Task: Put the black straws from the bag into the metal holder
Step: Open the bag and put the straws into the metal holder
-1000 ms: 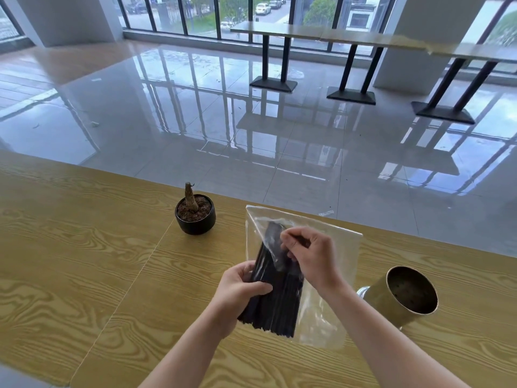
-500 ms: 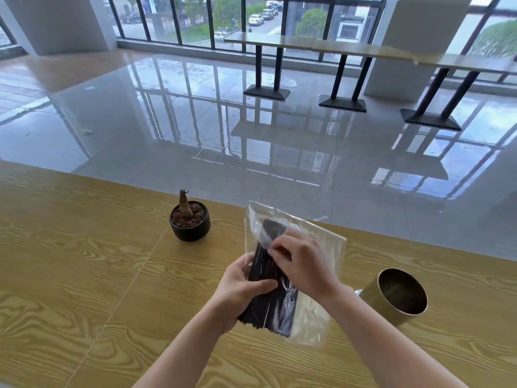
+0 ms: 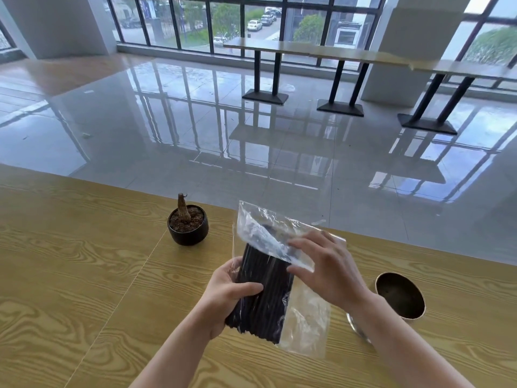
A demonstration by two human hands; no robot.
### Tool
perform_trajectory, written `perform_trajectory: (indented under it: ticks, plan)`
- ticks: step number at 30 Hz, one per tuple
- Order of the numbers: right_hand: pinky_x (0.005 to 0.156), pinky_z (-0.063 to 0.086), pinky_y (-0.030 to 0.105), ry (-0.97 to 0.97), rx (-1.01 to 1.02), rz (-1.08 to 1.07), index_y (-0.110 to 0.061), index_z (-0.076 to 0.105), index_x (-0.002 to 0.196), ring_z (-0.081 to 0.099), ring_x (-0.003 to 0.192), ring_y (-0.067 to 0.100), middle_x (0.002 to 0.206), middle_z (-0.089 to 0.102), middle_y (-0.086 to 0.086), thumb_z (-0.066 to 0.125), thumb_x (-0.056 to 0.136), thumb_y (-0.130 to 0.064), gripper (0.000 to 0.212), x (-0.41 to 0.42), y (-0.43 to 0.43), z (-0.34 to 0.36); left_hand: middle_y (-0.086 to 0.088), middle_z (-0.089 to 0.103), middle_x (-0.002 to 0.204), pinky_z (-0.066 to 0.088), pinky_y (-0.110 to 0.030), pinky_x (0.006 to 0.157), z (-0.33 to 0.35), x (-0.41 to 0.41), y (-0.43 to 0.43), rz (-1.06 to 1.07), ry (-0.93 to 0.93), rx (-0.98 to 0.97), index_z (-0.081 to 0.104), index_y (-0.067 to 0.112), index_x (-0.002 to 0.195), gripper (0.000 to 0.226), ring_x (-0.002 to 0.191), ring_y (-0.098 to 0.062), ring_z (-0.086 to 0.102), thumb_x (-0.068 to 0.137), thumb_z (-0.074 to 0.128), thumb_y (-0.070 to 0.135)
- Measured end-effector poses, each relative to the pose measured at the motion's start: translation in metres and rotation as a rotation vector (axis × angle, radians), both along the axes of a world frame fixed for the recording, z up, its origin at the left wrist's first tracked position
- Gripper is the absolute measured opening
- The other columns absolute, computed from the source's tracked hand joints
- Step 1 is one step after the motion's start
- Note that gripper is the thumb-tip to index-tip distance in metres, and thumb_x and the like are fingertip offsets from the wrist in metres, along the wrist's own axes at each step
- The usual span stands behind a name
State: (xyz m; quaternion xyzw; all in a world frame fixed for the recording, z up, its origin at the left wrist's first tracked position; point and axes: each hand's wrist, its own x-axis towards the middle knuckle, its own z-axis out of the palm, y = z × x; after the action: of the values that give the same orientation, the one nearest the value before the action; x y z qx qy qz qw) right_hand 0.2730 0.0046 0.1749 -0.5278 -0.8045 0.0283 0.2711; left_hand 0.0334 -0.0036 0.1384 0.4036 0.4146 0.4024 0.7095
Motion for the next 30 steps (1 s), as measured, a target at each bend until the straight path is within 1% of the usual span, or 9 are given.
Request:
perform_trajectory:
  ticks: [2, 4, 8, 13, 15, 17, 21, 26, 30]
  plan:
    - [0.071, 0.056, 0.03, 0.072, 0.025, -0.03, -0.024, 0.075, 0.094, 0.063, 0.082, 0.005, 0.091, 0.069, -0.014, 0.08, 0.083, -0.023, 0.012, 0.004, -0.001, 0.0, -0.028, 0.071, 0.109, 0.059, -0.047, 0.078, -0.002, -0.002, 0.001, -0.007, 0.013, 0.002, 0.068, 0.009, 0.113, 0.047, 0.098, -0.045, 0.07, 0.07, 0.077, -0.007]
    - [0.065, 0.053, 0.025, 0.243, -0.079, -0.122, -0.032, 0.073, 0.084, 0.063, 0.067, -0.003, 0.075, 0.069, -0.019, 0.075, 0.088, -0.015, 0.017, 0.014, 0.007, 0.011, -0.027, 0.071, 0.11, 0.059, -0.048, 0.079, -0.004, -0.006, 0.003, -0.008, 0.033, 0.017, 0.07, 0.01, 0.111, 0.046, 0.099, -0.046, 0.07, 0.069, 0.077, -0.008]
    - [0.058, 0.054, 0.029, 0.677, -0.234, -0.331, -0.023, 0.072, 0.073, 0.064, 0.052, 0.013, 0.058, 0.071, -0.003, 0.07, 0.091, -0.013, 0.021, 0.047, 0.032, 0.054, -0.027, 0.073, 0.107, 0.059, -0.043, 0.078, -0.008, -0.014, 0.008, -0.011, 0.125, 0.036, 0.071, 0.009, 0.109, 0.049, 0.098, -0.042, 0.071, 0.064, 0.076, -0.01]
    - [0.06, 0.056, 0.038, 0.527, -0.309, -0.173, -0.017, 0.072, 0.089, 0.063, 0.052, 0.022, 0.062, 0.071, 0.008, 0.075, 0.088, -0.019, 0.004, 0.05, 0.034, 0.075, -0.027, 0.072, 0.107, 0.059, -0.041, 0.077, -0.007, -0.026, 0.016, -0.05, 0.111, 0.05, 0.07, 0.006, 0.11, 0.047, 0.096, -0.04, 0.071, 0.065, 0.078, -0.007]
    - [0.062, 0.056, 0.026, 0.41, -0.3, -0.146, -0.022, 0.07, 0.103, 0.068, 0.06, 0.017, 0.069, 0.073, 0.005, 0.082, 0.079, -0.031, 0.028, 0.056, 0.032, 0.075, -0.028, 0.071, 0.109, 0.058, -0.042, 0.078, -0.009, -0.032, 0.02, -0.058, 0.104, 0.045, 0.069, 0.005, 0.111, 0.048, 0.097, -0.04, 0.071, 0.065, 0.079, -0.005]
    - [0.066, 0.057, 0.026, 0.353, -0.39, -0.116, -0.025, 0.07, 0.1, 0.069, 0.064, 0.014, 0.069, 0.074, 0.002, 0.085, 0.078, -0.026, 0.027, 0.058, 0.032, 0.077, -0.03, 0.07, 0.111, 0.058, -0.047, 0.081, -0.012, -0.038, 0.023, -0.093, 0.099, 0.033, 0.067, 0.004, 0.113, 0.051, 0.099, -0.043, 0.069, 0.065, 0.08, -0.004]
    - [0.061, 0.059, 0.028, 0.456, -0.501, -0.032, -0.017, 0.078, 0.077, 0.07, 0.057, 0.02, 0.066, 0.075, 0.008, 0.079, 0.083, -0.008, 0.011, 0.065, 0.039, 0.088, -0.03, 0.07, 0.112, 0.058, -0.051, 0.086, -0.013, -0.051, 0.031, -0.174, 0.172, 0.042, 0.067, 0.003, 0.114, 0.053, 0.102, -0.046, 0.069, 0.063, 0.08, -0.006]
    - [0.059, 0.058, 0.027, 0.63, -0.643, 0.008, -0.008, 0.079, 0.082, 0.069, 0.058, 0.019, 0.067, 0.074, 0.014, 0.08, 0.08, -0.008, 0.002, 0.072, 0.041, 0.106, -0.026, 0.074, 0.099, 0.06, -0.044, 0.079, -0.01, -0.064, 0.049, -0.133, 0.406, 0.101, 0.071, 0.001, 0.1, 0.044, 0.089, -0.038, 0.072, 0.061, 0.088, 0.003]
    - [0.059, 0.059, 0.03, 0.702, -0.747, 0.05, -0.001, 0.076, 0.081, 0.066, 0.057, 0.023, 0.067, 0.071, 0.018, 0.077, 0.081, -0.006, 0.005, 0.061, 0.04, 0.111, -0.013, 0.078, 0.094, 0.059, -0.033, 0.072, -0.008, -0.065, 0.057, -0.09, 0.505, 0.144, 0.076, 0.014, 0.099, 0.043, 0.085, -0.03, 0.074, 0.059, 0.091, 0.02]
